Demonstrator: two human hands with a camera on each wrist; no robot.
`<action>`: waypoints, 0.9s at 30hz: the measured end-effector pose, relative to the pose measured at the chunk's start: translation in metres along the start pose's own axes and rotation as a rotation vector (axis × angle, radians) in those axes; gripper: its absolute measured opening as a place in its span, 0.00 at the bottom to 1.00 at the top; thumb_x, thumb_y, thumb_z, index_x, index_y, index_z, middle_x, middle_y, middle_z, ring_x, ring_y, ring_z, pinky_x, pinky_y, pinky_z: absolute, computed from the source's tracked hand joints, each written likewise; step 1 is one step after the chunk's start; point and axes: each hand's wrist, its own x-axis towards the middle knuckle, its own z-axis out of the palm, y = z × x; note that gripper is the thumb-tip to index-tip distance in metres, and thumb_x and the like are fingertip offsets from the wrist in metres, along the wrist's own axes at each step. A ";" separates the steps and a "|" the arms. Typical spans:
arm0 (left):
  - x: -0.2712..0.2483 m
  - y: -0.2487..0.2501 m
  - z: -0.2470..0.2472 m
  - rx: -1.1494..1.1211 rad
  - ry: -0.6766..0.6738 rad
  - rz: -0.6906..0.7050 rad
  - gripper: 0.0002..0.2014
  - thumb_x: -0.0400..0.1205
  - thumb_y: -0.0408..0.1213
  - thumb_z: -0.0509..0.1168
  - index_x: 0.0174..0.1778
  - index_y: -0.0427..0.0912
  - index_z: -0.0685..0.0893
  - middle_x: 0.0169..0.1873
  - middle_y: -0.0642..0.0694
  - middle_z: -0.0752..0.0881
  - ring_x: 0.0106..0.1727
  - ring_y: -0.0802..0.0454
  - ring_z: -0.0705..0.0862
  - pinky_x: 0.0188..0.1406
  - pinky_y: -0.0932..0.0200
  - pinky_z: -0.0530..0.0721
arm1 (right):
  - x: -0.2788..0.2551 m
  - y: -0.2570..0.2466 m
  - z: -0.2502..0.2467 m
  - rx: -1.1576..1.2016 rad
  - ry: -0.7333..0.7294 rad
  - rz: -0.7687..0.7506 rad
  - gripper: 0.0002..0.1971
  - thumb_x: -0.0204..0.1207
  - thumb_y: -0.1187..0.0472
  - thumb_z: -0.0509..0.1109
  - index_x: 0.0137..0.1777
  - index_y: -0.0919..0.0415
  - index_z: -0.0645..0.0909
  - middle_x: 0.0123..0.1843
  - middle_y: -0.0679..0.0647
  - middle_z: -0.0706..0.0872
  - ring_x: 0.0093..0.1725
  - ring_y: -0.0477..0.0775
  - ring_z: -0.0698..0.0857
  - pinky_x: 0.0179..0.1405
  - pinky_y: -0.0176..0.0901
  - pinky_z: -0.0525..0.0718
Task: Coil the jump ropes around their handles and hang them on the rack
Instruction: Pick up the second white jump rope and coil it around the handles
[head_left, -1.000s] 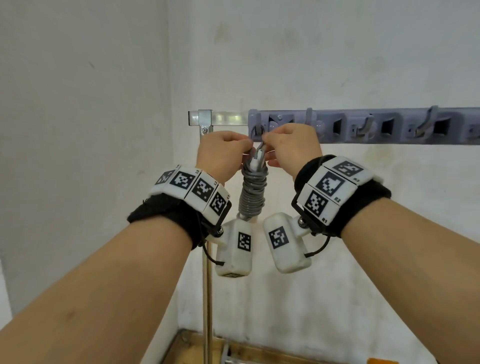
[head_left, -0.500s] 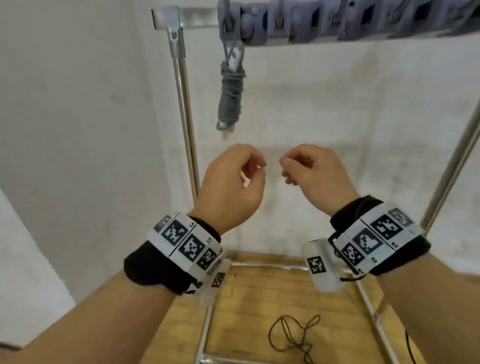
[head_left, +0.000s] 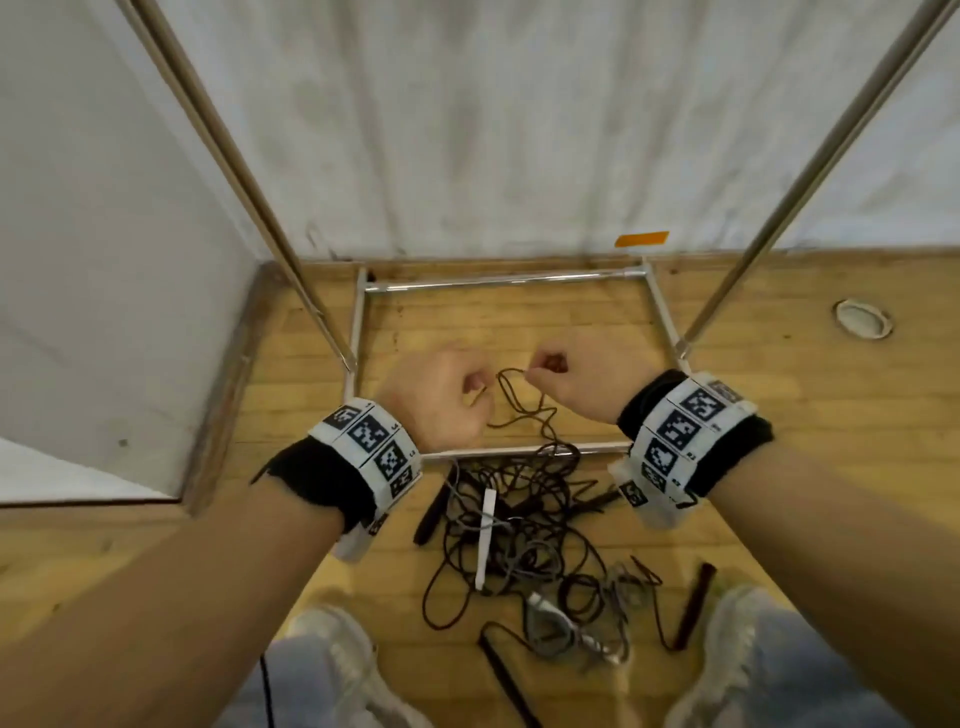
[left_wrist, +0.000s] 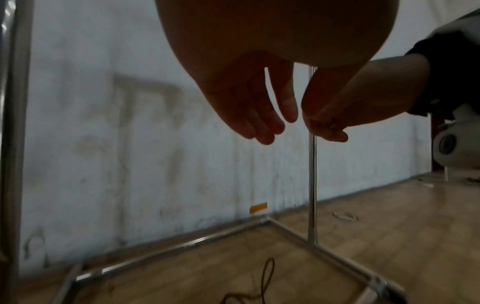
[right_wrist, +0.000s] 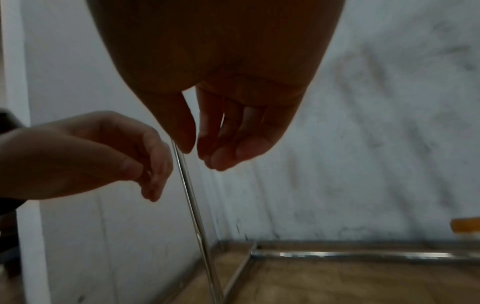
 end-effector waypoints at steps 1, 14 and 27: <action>0.005 -0.008 0.018 0.020 -0.031 -0.002 0.06 0.73 0.43 0.65 0.42 0.48 0.85 0.36 0.56 0.81 0.39 0.51 0.82 0.39 0.51 0.84 | 0.007 0.010 0.014 0.020 -0.051 0.012 0.07 0.78 0.51 0.66 0.38 0.47 0.79 0.32 0.37 0.77 0.35 0.41 0.77 0.31 0.35 0.69; -0.022 -0.084 0.212 0.091 -0.590 -0.005 0.15 0.83 0.50 0.62 0.62 0.49 0.85 0.56 0.53 0.82 0.52 0.52 0.83 0.42 0.59 0.80 | -0.001 0.108 0.225 -0.198 -0.740 0.057 0.09 0.78 0.51 0.64 0.48 0.55 0.82 0.46 0.53 0.82 0.42 0.54 0.81 0.34 0.44 0.79; -0.022 -0.077 0.230 0.104 -0.823 -0.043 0.22 0.81 0.54 0.65 0.69 0.49 0.80 0.63 0.51 0.77 0.60 0.50 0.78 0.55 0.52 0.82 | -0.029 0.119 0.257 -0.189 -0.868 0.178 0.04 0.77 0.58 0.65 0.49 0.56 0.78 0.45 0.53 0.82 0.38 0.53 0.79 0.32 0.43 0.77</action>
